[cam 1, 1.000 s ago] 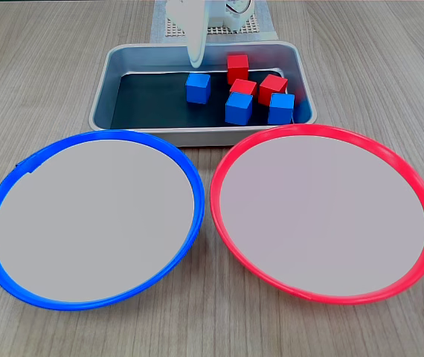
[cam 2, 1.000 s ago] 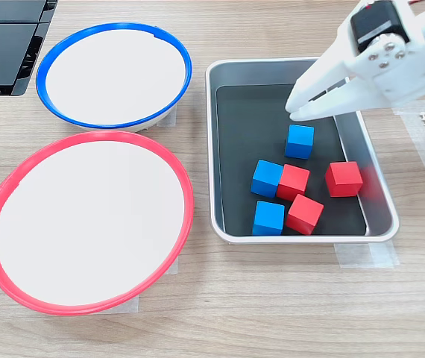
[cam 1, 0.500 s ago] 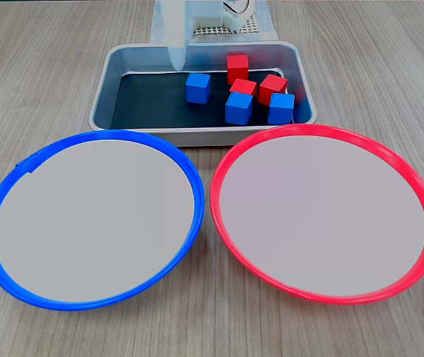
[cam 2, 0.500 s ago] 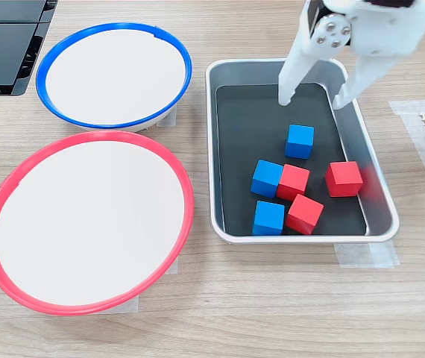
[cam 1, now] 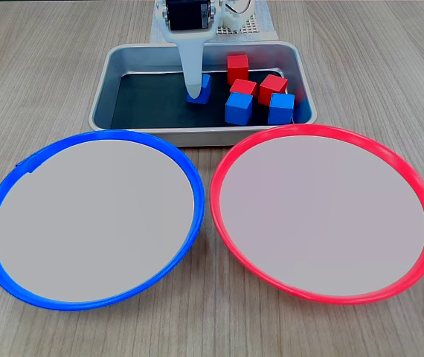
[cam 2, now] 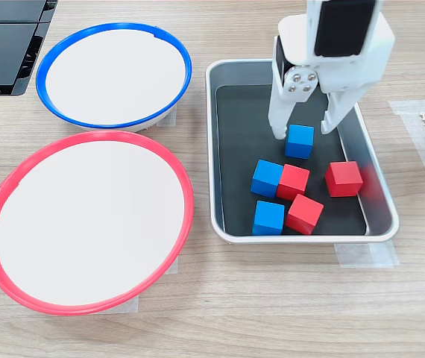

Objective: Move six blocks tray to matching dishes

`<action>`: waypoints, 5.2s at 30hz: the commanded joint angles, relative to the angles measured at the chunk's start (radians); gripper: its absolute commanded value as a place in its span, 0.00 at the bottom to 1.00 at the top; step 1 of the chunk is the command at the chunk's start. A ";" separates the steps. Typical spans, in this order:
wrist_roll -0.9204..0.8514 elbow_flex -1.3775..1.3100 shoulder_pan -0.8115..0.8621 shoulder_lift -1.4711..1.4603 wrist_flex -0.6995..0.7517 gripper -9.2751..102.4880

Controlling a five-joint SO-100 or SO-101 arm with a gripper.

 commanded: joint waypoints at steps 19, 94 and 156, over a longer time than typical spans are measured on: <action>-0.299 -0.707 0.069 -0.133 -0.063 0.08; -1.015 -0.759 0.135 -0.459 -0.387 0.24; 0.230 -0.278 -0.161 -0.020 0.080 0.08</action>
